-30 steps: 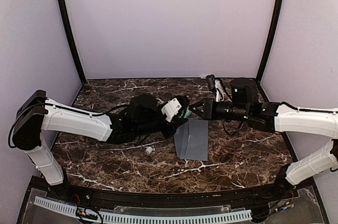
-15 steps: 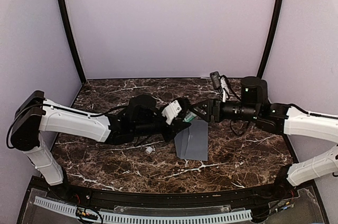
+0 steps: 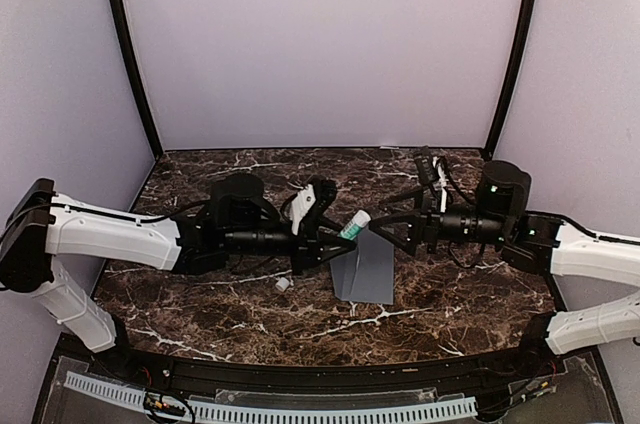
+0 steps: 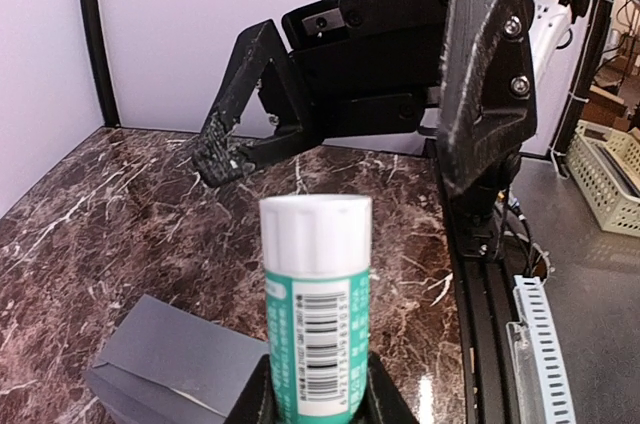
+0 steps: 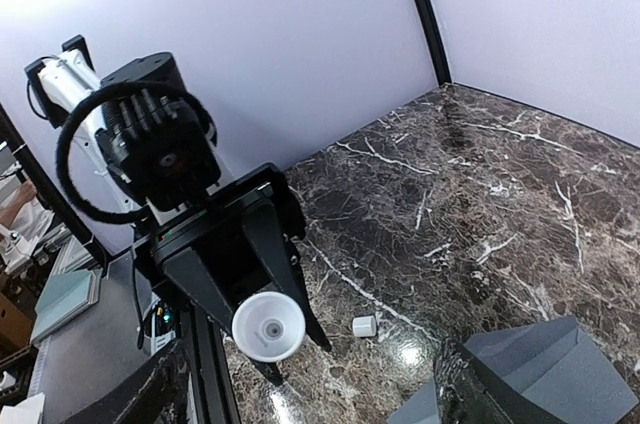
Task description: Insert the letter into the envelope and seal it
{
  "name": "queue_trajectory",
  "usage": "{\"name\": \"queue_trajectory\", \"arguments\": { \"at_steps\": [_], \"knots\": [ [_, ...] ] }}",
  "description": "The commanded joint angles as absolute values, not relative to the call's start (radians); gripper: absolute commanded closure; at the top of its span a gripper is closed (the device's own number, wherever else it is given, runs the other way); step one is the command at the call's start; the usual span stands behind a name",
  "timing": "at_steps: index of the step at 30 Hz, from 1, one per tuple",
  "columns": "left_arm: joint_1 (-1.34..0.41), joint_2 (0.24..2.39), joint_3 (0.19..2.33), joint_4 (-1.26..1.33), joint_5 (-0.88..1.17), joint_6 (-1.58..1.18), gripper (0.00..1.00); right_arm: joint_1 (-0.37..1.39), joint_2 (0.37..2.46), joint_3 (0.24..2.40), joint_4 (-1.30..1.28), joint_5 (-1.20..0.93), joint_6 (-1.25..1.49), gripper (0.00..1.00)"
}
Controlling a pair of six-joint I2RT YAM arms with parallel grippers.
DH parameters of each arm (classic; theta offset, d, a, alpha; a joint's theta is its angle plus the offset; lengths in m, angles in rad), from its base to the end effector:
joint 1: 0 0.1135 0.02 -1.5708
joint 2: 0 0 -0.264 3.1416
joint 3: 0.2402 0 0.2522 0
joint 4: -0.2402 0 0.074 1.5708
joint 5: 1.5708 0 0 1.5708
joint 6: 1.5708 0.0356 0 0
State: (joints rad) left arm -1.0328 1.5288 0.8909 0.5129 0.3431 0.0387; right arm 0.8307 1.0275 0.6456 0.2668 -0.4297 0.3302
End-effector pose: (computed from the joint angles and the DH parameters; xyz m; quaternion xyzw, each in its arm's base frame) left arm 0.1681 -0.3051 0.2662 0.4743 0.5777 -0.4234 0.5119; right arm 0.1501 0.1864 0.2917 -0.3181 0.6716 0.4896 0.4562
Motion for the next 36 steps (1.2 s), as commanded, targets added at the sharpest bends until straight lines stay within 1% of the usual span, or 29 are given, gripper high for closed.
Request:
{"name": "queue_trajectory", "arguments": {
  "at_steps": [1, 6, 11, 14, 17, 20, 23, 28, 31, 36],
  "knots": [
    [-1.005, 1.495, 0.872, 0.6, 0.525, -0.056, 1.0, 0.827, 1.0, 0.623, 0.4, -0.524, 0.29, 0.2],
    [-0.994, 1.523, 0.894, 0.631, 0.617, -0.102, 1.0, 0.828, 1.003, 0.625, 0.425, -0.572, 0.284, 0.22],
    [-0.993, 1.545, 0.919, 0.624, 0.645, -0.122, 1.0, 0.828, 1.016, 0.638, 0.423, -0.582, 0.288, 0.26],
    [-0.993, 1.553, 0.924, 0.623, 0.653, -0.128, 1.0, 0.828, 1.028, 0.643, 0.431, -0.595, 0.292, 0.3],
    [-0.993, 1.563, 0.933, 0.623, 0.658, -0.135, 1.0, 0.829, 1.046, 0.65, 0.438, -0.626, 0.292, 0.37],
    [-0.992, 1.571, 0.942, 0.622, 0.664, -0.138, 1.0, 0.83, 1.069, 0.659, 0.437, -0.64, 0.29, 0.47],
    [-0.993, 1.578, 0.948, 0.621, 0.665, -0.139, 1.0, 0.833, 1.084, 0.666, 0.44, -0.65, 0.29, 0.53],
    [-0.992, 1.59, 0.961, 0.612, 0.662, -0.137, 1.0, 0.837, 1.102, 0.673, 0.446, -0.654, 0.288, 0.7],
    [-0.993, 1.596, 0.963, 0.61, 0.658, -0.135, 1.0, 0.839, 1.113, 0.676, 0.452, -0.655, 0.289, 0.7],
    [-0.993, 1.602, 0.964, 0.614, 0.664, -0.138, 1.0, 0.839, 1.118, 0.68, 0.458, -0.641, 0.291, 0.56]
  ]
}}
